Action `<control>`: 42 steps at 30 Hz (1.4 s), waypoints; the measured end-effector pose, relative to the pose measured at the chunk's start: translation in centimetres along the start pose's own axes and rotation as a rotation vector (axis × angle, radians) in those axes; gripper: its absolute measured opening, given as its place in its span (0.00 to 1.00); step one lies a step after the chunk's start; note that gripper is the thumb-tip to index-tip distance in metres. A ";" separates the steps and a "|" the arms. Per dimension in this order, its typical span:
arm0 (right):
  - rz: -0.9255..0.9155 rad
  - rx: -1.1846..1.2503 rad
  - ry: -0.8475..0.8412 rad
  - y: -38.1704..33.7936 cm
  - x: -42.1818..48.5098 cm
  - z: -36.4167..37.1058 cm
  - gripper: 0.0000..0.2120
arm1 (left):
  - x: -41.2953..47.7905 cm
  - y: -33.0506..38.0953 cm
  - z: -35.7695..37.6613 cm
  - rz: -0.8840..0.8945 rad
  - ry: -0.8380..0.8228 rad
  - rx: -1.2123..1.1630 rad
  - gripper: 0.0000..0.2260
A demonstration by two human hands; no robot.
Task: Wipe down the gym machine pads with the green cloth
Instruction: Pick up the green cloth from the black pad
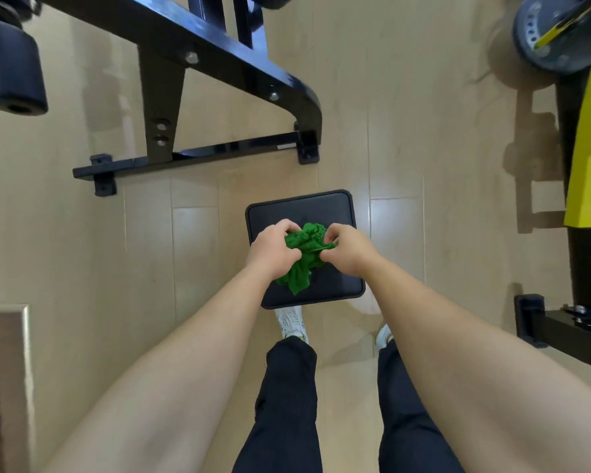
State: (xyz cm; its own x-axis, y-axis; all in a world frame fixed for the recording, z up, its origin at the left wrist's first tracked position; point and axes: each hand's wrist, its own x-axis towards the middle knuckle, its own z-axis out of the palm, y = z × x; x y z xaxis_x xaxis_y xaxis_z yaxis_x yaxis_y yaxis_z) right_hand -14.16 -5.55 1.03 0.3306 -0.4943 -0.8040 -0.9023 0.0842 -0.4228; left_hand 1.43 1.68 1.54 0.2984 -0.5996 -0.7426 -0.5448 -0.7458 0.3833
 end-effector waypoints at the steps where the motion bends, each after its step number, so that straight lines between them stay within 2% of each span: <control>1: -0.004 0.006 0.008 -0.7 -1.3 -0.9 0.08 | -1.0 0.4 -1.3 0.008 -0.016 -0.029 0.20; 4: -0.018 -0.016 0.067 -3.6 -6.3 -3.4 0.08 | -4.4 2.1 -5.5 0.071 -0.032 -0.071 0.20; 6: -0.040 0.001 0.148 -5.9 -9.7 -4.7 0.12 | -7.0 3.4 -8.7 0.117 -0.002 -0.105 0.19; 9: -0.113 0.074 0.272 -9.4 -15.3 -6.5 0.26 | -11.1 5.3 -13.2 0.201 0.015 -0.172 0.15; 15: -0.228 0.274 0.301 -15.6 -24.4 -7.6 0.56 | -19.5 7.8 -20.3 0.366 -0.057 -0.372 0.09; 17: -0.298 0.316 0.373 -17.0 -26.3 -7.4 0.53 | -22.5 8.1 -21.7 0.376 -0.132 -0.497 0.08; 20: -0.324 0.345 0.452 -19.3 -29.8 -7.4 0.36 | -27.0 7.5 -23.3 0.354 -0.236 -0.654 0.12; 22: -0.313 0.329 0.444 -21.0 -31.7 -7.0 0.32 | -29.1 6.1 -24.3 0.327 -0.240 -0.735 0.13; 25: -0.321 0.291 0.428 -24.3 -33.8 -5.4 0.30 | -31.5 2.9 -25.8 0.254 -0.186 -0.889 0.14; 28: -0.336 0.259 0.394 -28.9 -35.7 -2.8 0.32 | -33.6 -1.0 -27.5 0.278 -0.080 -1.014 0.16; 31: -0.350 0.230 0.375 -34.1 -36.9 0.2 0.40 | -34.7 -4.8 -30.2 0.310 0.063 -1.046 0.22; 33: -0.341 0.221 0.375 -38.0 -37.3 1.9 0.44 | -34.9 -7.4 -32.9 0.297 0.113 -1.115 0.18; 36: -0.359 0.184 0.350 -44.9 -37.1 4.6 0.37 | -34.5 -12.0 -38.4 0.226 0.115 -1.285 0.14; 39: -0.436 0.110 0.294 -53.0 -36.2 7.7 0.27 | -33.7 -17.6 -44.6 0.209 0.011 -1.413 0.22; 42: -0.538 -0.128 0.390 -62.0 -35.8 10.2 0.20 | -33.0 -23.3 -51.5 0.283 -0.062 -1.448 0.20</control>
State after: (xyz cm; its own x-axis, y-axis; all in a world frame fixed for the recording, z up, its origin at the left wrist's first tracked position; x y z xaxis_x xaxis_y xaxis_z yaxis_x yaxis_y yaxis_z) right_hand 32.80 15.77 51.71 0.6404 -0.7169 -0.2754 -0.6737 -0.3523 -0.6496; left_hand 44.65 23.90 45.36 0.2643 -0.7863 -0.5585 0.6729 -0.2645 0.6909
